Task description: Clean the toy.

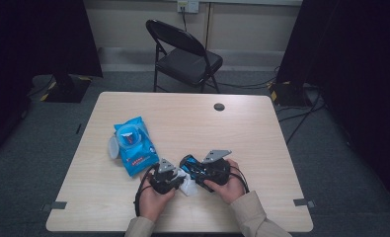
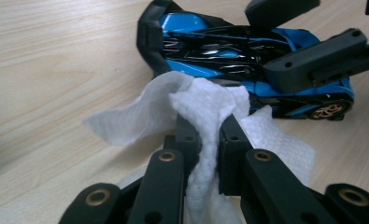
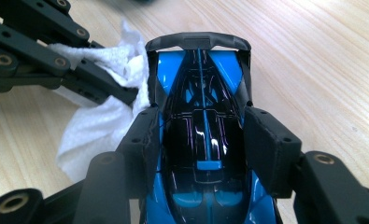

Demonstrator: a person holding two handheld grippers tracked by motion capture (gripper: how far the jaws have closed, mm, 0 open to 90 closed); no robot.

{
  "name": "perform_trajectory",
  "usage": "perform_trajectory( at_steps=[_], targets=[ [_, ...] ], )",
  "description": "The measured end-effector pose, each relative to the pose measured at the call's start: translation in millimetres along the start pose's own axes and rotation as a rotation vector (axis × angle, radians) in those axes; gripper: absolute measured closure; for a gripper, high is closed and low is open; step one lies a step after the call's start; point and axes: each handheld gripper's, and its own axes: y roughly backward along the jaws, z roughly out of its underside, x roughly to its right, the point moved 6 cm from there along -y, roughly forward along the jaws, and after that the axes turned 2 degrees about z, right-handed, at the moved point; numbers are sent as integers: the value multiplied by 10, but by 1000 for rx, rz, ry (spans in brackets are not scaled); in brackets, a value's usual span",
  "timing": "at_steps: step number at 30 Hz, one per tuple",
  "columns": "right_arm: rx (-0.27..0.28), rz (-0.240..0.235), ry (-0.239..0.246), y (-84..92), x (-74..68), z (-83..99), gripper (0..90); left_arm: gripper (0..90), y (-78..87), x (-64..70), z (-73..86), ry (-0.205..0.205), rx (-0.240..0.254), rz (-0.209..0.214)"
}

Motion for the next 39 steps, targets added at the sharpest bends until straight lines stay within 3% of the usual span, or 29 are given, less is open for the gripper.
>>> perform_trajectory(
  at_steps=[5, 8, 10, 14, 16, 36, 39],
  targets=[
    [0, 1, -1, -2, -2, -2, 476, 820, -23, 89, -12, -25, -23, 5],
    [7, 0, 0, -3, -2, 2, 476, 824, -54, 181, -4, -20, -26, 49],
    [7, 0, 0, -5, -3, 0, 476, 824, -73, 243, -12, -49, -34, 32],
    [4, -1, -6, -4, 0, -1, 476, 825, -95, 320, -13, -66, -37, 28],
    [5, 0, -5, -4, 1, 0, 476, 825, -109, 353, -4, -54, -30, 49],
    [1, 2, -5, -3, -4, -2, 476, 830, -136, 562, 13, -67, -44, 49],
    [5, 4, -3, -7, -8, -3, 476, 833, -161, 637, 24, -57, -45, 90]
  ],
)
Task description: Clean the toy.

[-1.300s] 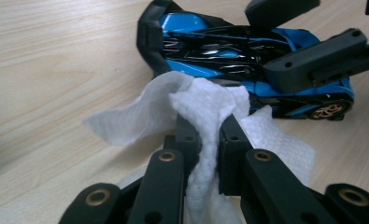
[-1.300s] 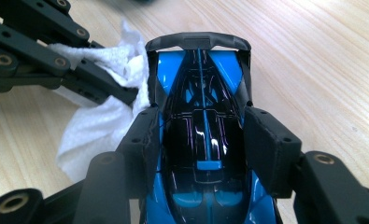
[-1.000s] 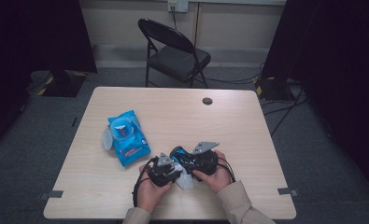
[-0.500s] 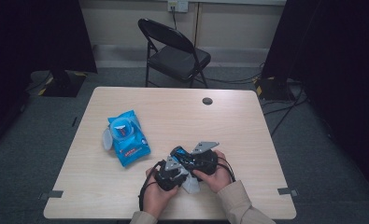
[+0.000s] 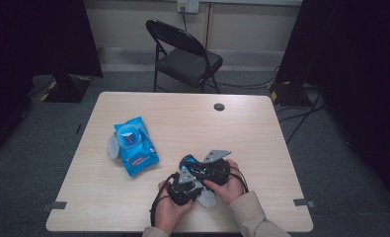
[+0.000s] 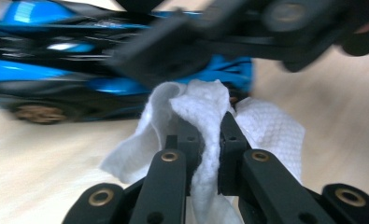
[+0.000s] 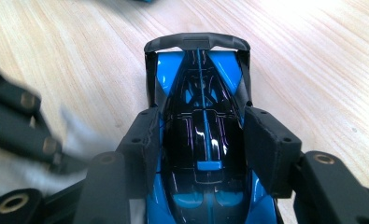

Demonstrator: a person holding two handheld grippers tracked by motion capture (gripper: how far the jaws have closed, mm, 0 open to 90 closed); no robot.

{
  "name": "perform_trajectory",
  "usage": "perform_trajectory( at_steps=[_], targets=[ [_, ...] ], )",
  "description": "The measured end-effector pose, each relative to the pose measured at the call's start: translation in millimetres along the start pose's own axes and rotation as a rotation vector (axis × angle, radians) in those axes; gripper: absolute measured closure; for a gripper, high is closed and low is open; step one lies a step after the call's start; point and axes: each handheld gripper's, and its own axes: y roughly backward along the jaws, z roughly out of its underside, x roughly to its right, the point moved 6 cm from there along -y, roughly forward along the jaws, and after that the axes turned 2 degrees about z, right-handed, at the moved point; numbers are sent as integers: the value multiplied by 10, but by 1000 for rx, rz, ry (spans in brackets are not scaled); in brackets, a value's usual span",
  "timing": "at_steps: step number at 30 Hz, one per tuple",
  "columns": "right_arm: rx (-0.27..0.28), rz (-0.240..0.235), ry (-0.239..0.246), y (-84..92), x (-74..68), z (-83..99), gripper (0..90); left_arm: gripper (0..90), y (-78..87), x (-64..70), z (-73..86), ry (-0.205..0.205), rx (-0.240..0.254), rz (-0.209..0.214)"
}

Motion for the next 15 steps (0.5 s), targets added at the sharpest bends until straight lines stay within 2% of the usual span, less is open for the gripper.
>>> perform_trajectory(
  at_steps=[1, 7, 8, 11, 15],
  targets=[
    [-1, 2, 0, -2, -2, -2, 476, 833, -10, 18, -8, -21, -4, -15],
    [-2, 3, 0, 2, -4, 1, 476, 833, -15, 30, -9, -10, -4, -6],
    [-2, 3, 0, 2, -3, 1, 476, 833, -22, 51, -8, -8, -5, 8],
    [-1, 4, 1, 1, -3, 0, 476, 834, -42, 94, -15, -27, -11, 7],
    [-1, 3, 1, 6, -1, 6, 476, 834, -50, 115, -17, -30, -14, 9]
  ],
)
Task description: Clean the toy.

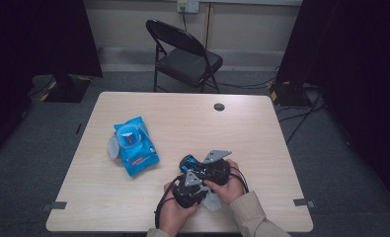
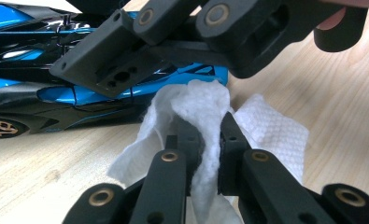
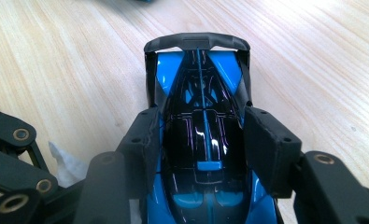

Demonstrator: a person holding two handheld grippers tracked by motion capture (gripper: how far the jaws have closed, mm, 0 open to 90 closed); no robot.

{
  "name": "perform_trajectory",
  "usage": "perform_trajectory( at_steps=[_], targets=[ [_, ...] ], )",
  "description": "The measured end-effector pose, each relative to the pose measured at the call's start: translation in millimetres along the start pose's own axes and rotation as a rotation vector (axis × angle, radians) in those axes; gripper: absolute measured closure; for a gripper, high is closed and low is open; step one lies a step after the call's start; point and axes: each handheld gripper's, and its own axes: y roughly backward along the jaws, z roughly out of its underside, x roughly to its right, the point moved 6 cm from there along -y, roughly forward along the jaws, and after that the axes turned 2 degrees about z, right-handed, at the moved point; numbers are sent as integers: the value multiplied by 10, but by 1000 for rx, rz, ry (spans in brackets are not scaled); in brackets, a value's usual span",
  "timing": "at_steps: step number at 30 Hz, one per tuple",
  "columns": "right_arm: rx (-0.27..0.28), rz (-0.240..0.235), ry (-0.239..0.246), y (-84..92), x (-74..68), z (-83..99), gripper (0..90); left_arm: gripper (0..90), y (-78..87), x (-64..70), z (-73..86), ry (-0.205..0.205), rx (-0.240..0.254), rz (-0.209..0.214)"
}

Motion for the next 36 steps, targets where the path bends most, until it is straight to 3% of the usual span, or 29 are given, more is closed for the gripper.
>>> perform_trajectory(
  at_steps=[12, 16, 18, 21, 26, 31, 36],
  targets=[
    [5, 0, 0, 2, 2, 6, 476, 839, -36, 78, 1, -4, 5, 31],
    [5, 0, 0, 2, 1, 5, 476, 840, -62, 127, 13, 11, 22, 80],
    [5, 1, -1, -1, -1, 3, 476, 840, -86, 165, 9, -8, 24, 85],
    [6, -1, 0, -1, 0, 4, 476, 840, -121, 261, 2, -17, 17, 125],
    [16, -7, -1, 1, 8, 11, 477, 840, -79, 336, -3, -39, 3, 139],
    [22, -6, -2, 3, 6, 16, 477, 840, 140, 225, -17, -59, -5, 109],
    [22, -7, -3, 6, 8, 20, 477, 841, 369, -17, 43, -29, 5, 83]
  ],
)
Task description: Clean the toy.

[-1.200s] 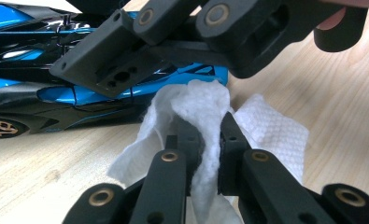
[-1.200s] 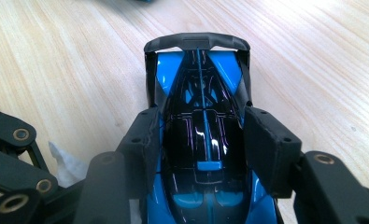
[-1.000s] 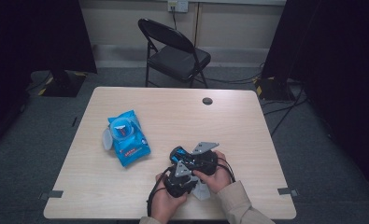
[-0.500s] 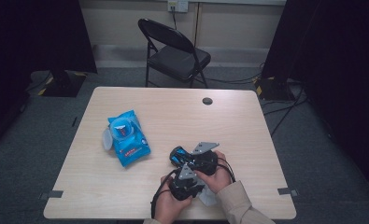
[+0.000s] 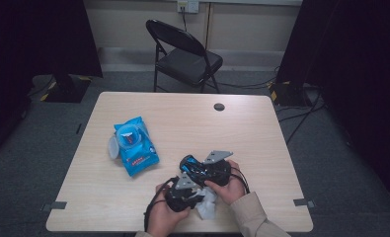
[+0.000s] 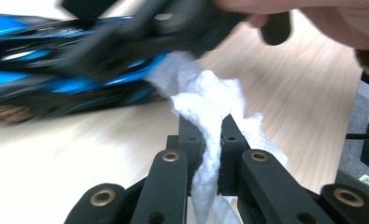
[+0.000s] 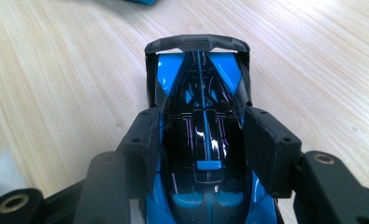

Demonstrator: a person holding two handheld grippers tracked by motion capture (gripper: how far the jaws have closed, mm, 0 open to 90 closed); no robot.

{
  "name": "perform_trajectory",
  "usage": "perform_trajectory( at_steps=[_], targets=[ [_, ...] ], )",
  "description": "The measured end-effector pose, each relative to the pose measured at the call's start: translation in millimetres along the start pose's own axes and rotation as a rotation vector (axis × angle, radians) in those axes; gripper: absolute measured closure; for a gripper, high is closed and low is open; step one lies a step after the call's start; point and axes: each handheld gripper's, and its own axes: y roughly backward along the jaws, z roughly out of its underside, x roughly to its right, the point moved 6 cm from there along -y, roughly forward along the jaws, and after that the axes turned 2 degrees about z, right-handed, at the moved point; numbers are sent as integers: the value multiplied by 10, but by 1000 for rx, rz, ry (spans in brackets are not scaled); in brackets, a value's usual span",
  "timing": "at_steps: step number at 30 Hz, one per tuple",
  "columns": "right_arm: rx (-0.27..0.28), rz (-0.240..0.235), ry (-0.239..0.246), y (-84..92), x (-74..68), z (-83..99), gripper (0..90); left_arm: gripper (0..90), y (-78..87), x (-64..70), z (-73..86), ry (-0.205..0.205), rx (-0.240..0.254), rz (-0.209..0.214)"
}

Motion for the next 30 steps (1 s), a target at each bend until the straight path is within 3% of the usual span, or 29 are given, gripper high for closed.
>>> perform_trajectory(
  at_steps=[8, 14, 17, 25, 30],
  targets=[
    [-3, 0, -2, -3, -1, -6, 477, 841, 480, -459, 34, 35, 26, -117],
    [-5, -1, 0, -4, 1, -8, 477, 840, 672, -879, 80, 130, 43, -233],
    [-4, -2, 1, -7, 1, -10, 477, 840, 604, -968, 128, 162, 28, -252],
    [-4, -4, 1, -8, 2, -10, 477, 826, 179, -942, 81, 145, 12, -247],
    [-4, -5, 1, -8, 4, -10, 477, 812, 45, -899, 8, 134, 14, -239]
  ],
)
